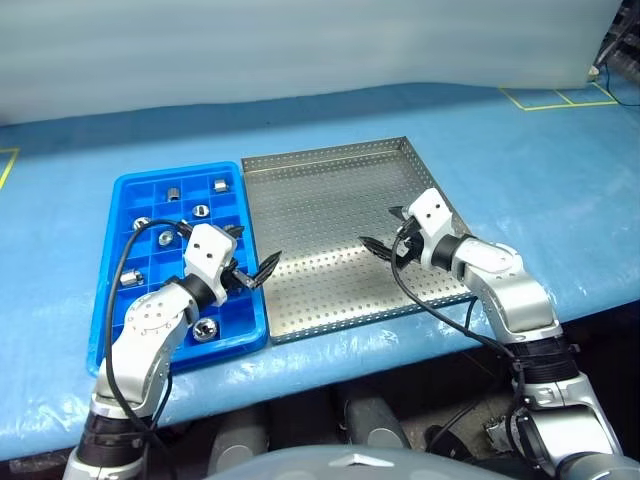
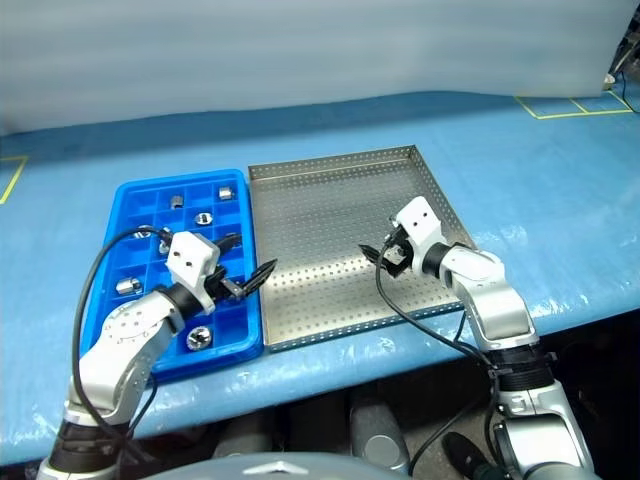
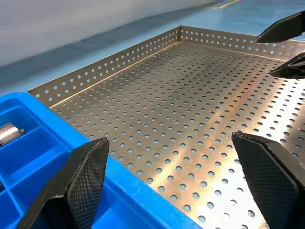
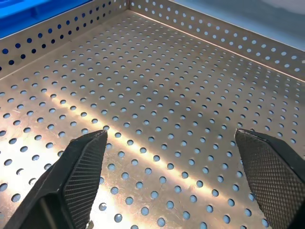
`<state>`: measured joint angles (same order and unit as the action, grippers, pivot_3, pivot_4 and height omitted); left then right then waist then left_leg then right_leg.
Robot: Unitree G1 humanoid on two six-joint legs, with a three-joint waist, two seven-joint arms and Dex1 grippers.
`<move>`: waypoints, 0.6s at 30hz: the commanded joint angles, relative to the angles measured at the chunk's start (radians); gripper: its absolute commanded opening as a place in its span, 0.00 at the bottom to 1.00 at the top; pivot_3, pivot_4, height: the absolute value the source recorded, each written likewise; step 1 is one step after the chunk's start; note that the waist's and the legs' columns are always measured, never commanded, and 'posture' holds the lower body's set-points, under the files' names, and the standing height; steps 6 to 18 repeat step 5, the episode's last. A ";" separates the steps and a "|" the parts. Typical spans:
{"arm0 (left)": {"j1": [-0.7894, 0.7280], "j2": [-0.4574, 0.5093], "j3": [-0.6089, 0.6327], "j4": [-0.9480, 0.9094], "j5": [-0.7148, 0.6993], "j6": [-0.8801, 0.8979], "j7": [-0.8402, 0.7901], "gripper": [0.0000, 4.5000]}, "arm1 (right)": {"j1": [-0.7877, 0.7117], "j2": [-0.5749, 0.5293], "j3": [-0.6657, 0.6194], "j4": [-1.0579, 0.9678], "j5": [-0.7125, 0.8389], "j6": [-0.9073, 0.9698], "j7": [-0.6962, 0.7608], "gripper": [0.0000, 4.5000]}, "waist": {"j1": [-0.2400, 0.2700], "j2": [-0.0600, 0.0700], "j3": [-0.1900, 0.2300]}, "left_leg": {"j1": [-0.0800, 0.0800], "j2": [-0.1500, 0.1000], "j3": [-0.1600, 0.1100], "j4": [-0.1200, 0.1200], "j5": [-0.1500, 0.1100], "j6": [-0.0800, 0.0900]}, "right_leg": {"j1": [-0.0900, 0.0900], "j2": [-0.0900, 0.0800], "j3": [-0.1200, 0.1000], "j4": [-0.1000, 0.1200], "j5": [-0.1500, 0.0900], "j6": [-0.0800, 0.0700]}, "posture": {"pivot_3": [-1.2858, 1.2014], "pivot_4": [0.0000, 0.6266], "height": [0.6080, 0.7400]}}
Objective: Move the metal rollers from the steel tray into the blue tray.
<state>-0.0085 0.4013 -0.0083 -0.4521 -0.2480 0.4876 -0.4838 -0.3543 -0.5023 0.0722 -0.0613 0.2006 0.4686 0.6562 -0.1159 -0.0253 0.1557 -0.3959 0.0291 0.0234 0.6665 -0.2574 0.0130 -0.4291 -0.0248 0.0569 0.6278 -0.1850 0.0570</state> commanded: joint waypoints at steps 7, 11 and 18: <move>0.013 0.016 0.005 -0.054 -0.011 -0.014 -0.008 1.00 | -0.019 0.007 -0.023 -0.030 -0.003 -0.001 -0.031 0.99 | -0.011 0.000 0.000 | 0.000 0.000 0.000 0.000 0.000 0.000 | 0.000 0.000 0.001 0.000 0.000 0.000 | 0.45 0.24 1.00; 0.013 0.016 0.005 -0.054 -0.011 -0.014 -0.008 1.00 | -0.019 0.007 -0.023 -0.030 -0.003 -0.001 -0.031 0.99 | -0.011 0.000 0.000 | 0.000 0.000 0.000 0.000 0.000 0.000 | 0.000 0.000 0.001 0.000 0.000 0.000 | 0.45 0.24 1.00; 0.013 0.016 0.005 -0.054 -0.011 -0.014 -0.008 1.00 | -0.019 0.007 -0.023 -0.030 -0.003 -0.001 -0.031 0.99 | -0.011 0.000 0.000 | 0.000 0.000 0.000 0.000 0.000 0.000 | 0.000 0.000 0.001 0.000 0.000 0.000 | 0.45 0.24 1.00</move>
